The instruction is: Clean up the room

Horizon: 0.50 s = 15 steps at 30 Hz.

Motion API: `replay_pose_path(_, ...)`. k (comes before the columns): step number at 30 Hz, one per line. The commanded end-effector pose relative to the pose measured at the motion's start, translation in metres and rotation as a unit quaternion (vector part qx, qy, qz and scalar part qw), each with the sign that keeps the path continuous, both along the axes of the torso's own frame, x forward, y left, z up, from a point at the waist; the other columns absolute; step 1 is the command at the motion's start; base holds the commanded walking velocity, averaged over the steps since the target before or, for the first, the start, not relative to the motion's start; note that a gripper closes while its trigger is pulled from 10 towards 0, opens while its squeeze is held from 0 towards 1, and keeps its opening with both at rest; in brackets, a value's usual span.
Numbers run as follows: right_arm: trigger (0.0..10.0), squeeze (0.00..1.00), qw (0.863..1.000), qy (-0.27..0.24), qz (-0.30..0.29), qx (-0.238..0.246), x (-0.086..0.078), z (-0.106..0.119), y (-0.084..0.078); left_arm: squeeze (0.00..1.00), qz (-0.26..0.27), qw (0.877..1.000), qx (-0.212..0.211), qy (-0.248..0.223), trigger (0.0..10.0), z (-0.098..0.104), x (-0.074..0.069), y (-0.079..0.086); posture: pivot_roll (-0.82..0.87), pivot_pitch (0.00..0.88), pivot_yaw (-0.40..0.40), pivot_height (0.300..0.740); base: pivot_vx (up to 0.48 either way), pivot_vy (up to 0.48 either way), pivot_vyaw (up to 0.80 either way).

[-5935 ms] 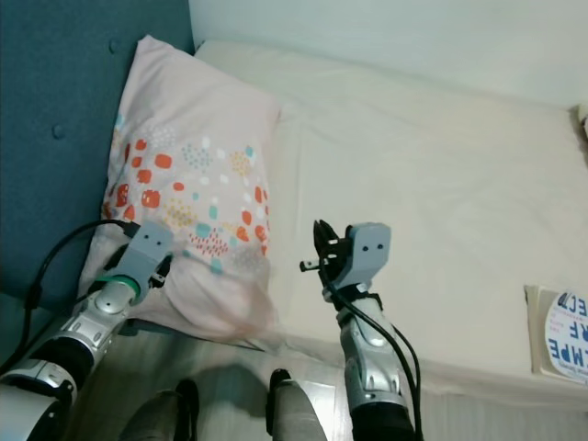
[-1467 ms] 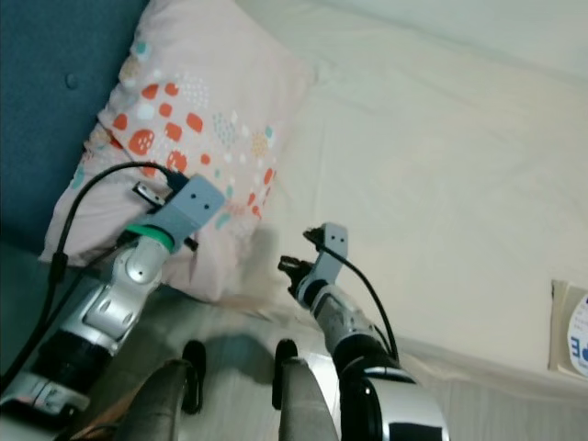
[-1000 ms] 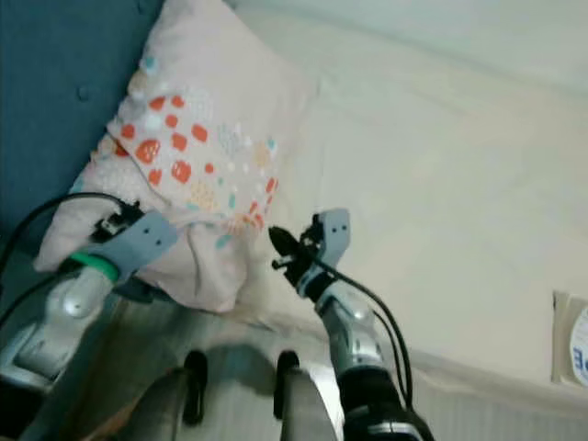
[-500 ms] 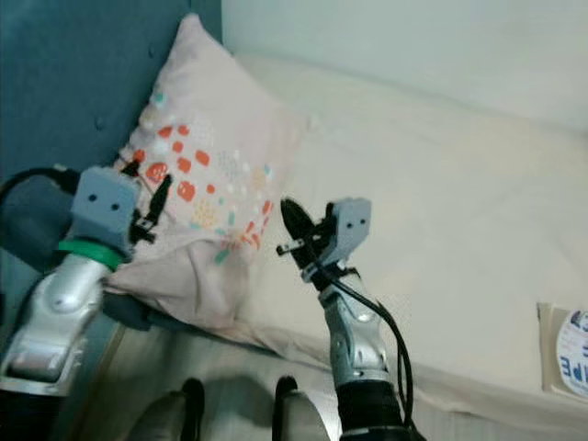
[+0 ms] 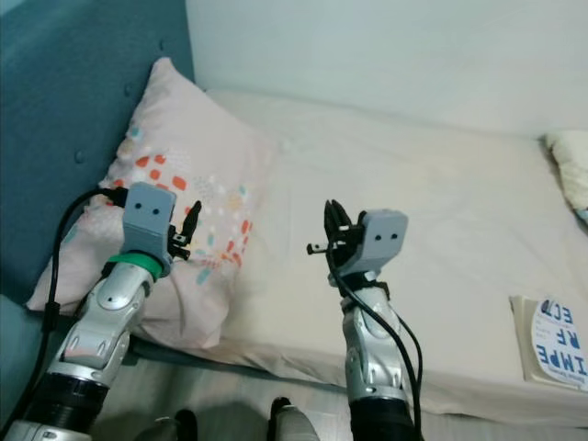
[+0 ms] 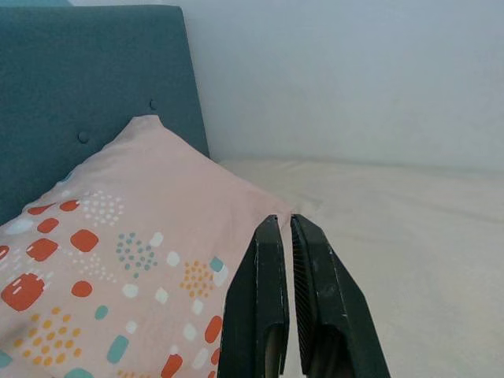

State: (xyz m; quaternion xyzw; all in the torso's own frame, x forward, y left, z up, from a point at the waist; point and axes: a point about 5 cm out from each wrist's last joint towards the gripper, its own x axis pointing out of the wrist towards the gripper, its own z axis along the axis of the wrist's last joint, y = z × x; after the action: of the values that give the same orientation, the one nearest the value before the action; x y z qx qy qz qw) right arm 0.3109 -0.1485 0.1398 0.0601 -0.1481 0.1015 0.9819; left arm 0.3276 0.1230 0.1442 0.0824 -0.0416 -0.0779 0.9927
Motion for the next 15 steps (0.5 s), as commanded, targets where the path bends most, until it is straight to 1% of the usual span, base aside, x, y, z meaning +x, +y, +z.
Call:
replay_pose_path(1, 10.0, 0.00, 1.000, 0.005, -0.009, -0.003, -0.003, -0.005, -0.001, 0.00, -0.002, 1.000, -0.010, 0.017, 10.0, -0.007, 0.000, -0.002, -0.16, 0.038, 0.019, 0.740, 0.000, 0.000, 0.00)
replay_pose_path(4, 10.0, 0.00, 1.000, 0.012, -0.017, -0.002, -0.003, -0.009, -0.001, 0.00, -0.003, 1.000, -0.014, 0.022, 10.0, -0.010, 0.000, -0.005, -0.16, 0.040, 0.012, 0.740, 0.000, 0.000, 0.00)
replay_pose_path(8, 10.0, 0.00, 0.999, 0.027, -0.028, 0.006, -0.003, -0.013, -0.002, 0.00, -0.018, 0.998, -0.036, 0.042, 10.0, -0.017, -0.003, -0.010, -0.16, 0.041, 0.002, 0.740, 0.000, 0.000, 0.00)
replay_pose_path(15, 10.0, 0.00, 0.998, 0.038, -0.044, 0.007, -0.001, -0.017, -0.008, 0.00, -0.022, 0.998, -0.030, 0.052, 10.0, -0.021, -0.001, -0.011, -0.17, 0.035, 0.009, 0.740, 0.000, 0.000, 0.00)
